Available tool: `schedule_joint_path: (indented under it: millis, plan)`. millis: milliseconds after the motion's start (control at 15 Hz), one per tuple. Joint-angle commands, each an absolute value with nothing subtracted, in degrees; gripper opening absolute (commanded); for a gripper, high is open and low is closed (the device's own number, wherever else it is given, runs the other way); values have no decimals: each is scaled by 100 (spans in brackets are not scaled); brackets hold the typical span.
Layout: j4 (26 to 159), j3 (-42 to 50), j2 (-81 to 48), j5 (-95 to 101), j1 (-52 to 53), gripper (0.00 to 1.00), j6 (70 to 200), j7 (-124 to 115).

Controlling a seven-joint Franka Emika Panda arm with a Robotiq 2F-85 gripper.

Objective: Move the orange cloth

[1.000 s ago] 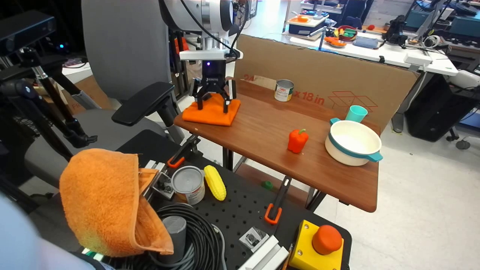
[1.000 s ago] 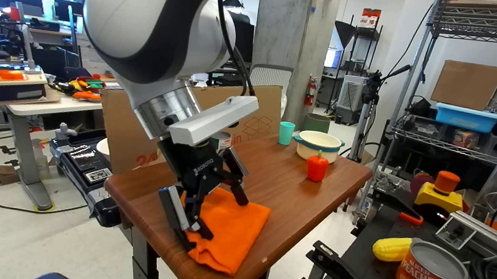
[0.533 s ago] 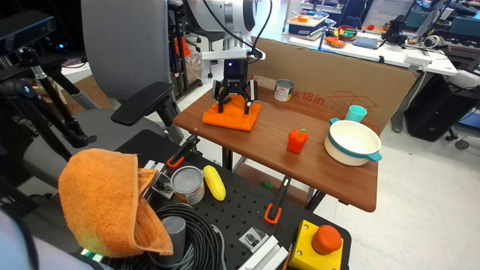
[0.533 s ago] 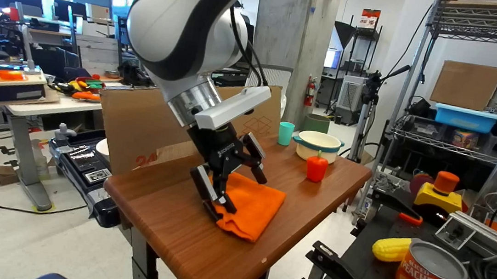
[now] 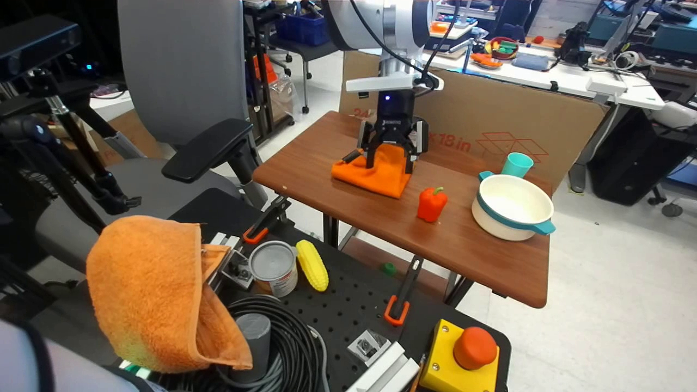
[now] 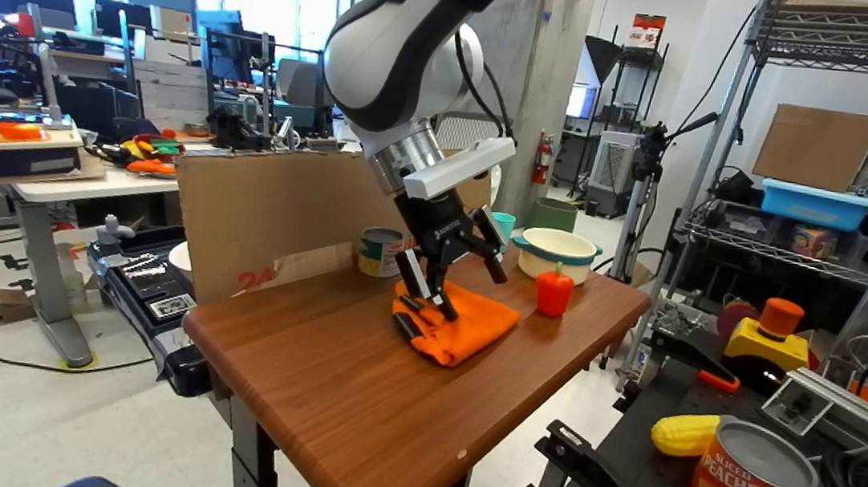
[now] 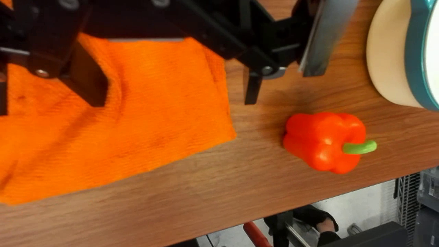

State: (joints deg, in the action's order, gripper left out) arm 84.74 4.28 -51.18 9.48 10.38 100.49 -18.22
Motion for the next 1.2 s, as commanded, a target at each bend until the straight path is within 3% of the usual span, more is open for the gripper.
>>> schedule_joint_path:
  millis: [0, 333, 733, 800, 1133]
  plan:
    - [8460, 422, -5083, 1073, 1096, 100, 9962, -1871]
    - [9002, 298, -4636, 1195, 1286, 100, 10241, -1736]
    - [10538, -230, -2883, 134, 1127, 100, 11022, -1966]
    - [9712, -85, -3675, 508, 1273, 100, 10770, -1857]
    - [10377, -181, -2933, 229, 1179, 100, 10812, -1927]
